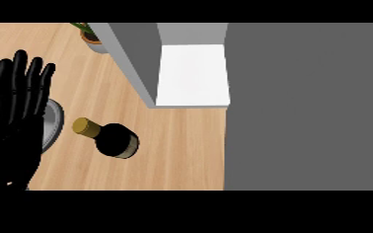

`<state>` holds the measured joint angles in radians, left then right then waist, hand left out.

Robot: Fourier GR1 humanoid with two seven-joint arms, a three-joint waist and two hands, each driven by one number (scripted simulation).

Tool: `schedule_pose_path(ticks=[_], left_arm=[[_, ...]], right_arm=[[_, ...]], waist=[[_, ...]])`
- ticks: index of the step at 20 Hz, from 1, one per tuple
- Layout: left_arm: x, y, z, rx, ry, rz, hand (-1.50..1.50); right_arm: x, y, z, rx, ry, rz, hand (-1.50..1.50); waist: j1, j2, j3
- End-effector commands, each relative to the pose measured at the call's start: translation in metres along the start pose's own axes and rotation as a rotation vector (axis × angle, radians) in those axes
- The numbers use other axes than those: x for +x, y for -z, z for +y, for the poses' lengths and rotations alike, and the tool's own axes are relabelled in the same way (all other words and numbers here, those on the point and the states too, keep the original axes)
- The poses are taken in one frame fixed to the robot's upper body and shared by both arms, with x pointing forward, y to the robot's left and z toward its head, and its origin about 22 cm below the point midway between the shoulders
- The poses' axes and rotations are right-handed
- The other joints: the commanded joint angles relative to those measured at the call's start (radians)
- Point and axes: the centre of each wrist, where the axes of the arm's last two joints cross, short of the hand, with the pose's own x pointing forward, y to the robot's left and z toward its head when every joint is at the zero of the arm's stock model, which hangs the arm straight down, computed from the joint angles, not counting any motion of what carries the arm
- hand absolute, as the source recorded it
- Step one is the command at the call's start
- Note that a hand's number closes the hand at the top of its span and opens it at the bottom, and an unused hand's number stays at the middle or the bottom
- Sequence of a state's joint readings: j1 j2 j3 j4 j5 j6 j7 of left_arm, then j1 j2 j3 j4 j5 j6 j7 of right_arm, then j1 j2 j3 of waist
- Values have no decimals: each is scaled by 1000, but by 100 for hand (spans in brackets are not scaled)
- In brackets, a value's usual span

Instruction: Pick up the wine, place it into the cabinet and close the cabinet

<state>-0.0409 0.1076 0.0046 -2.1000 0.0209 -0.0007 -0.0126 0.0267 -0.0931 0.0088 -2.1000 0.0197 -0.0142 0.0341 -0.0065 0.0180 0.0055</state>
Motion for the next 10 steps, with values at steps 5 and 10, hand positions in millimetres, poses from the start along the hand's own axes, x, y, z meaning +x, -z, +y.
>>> schedule_pose_path(ticks=[5, 10], left_arm=[[-4, 13, 13, -160, -62, -20, -150], [17, 2, 4, -227, -285, 180, -150]], right_arm=[[25, -27, -4, -1, -12, -37, -150], [35, -40, 12, 172, 208, 62, -150]], waist=[[-2, -19, -6], [2, -24, -5]])
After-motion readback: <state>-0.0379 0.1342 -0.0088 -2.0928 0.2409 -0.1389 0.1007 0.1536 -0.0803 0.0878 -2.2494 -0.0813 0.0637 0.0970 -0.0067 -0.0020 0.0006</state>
